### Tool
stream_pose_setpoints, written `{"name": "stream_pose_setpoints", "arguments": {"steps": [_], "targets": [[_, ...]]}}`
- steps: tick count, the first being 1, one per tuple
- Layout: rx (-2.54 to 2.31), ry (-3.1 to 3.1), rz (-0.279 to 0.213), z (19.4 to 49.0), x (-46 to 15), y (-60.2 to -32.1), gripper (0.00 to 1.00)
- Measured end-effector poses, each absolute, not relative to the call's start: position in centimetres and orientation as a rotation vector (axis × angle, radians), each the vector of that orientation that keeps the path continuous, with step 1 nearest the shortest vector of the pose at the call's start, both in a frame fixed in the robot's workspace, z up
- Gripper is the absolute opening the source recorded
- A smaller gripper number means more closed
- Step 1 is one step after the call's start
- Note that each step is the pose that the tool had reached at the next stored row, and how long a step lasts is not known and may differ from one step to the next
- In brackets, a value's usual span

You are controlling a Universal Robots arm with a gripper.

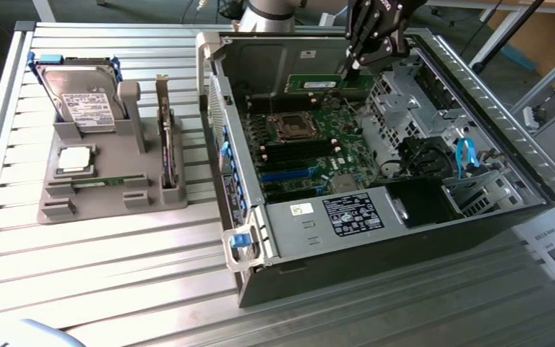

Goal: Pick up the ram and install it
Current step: 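Pick up the ram and move it above insertion slot, then insert the ram into the slot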

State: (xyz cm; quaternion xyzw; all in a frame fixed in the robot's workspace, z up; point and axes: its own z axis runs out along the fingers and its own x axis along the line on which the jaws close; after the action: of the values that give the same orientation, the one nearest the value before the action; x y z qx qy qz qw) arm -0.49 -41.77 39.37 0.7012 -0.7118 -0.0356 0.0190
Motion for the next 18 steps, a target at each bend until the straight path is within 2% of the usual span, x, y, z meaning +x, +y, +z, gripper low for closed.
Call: {"name": "stream_pose_setpoints", "arguments": {"steps": [18], "targets": [[2.176, -2.210, -0.111, 38.67, -0.49, -41.76, 0.12]]}}
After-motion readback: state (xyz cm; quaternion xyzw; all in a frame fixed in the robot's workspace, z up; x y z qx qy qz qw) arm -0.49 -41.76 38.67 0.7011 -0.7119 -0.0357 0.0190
